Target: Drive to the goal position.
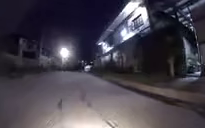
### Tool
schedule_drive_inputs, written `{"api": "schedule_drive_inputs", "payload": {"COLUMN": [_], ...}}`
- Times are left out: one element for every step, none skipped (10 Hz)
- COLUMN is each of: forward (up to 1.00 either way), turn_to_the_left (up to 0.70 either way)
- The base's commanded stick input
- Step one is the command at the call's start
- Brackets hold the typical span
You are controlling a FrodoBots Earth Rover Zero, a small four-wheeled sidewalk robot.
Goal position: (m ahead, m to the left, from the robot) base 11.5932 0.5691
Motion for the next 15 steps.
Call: {"api": "schedule_drive_inputs", "payload": {"forward": [0.5, 0.5, 0.5, 0.5, 0.5, 0.5, 0.5, 0.5, 0.5, 0.5, 0.5, 0.5, 0.5, 0.5, 0.5], "turn_to_the_left": [0.0, 0.0, 0.0, 0.0, 0.0, 0.0, 0.0, 0.0, 0.0, 0.0, 0.0, 0.0, 0.0, 0.0, 0.0]}}
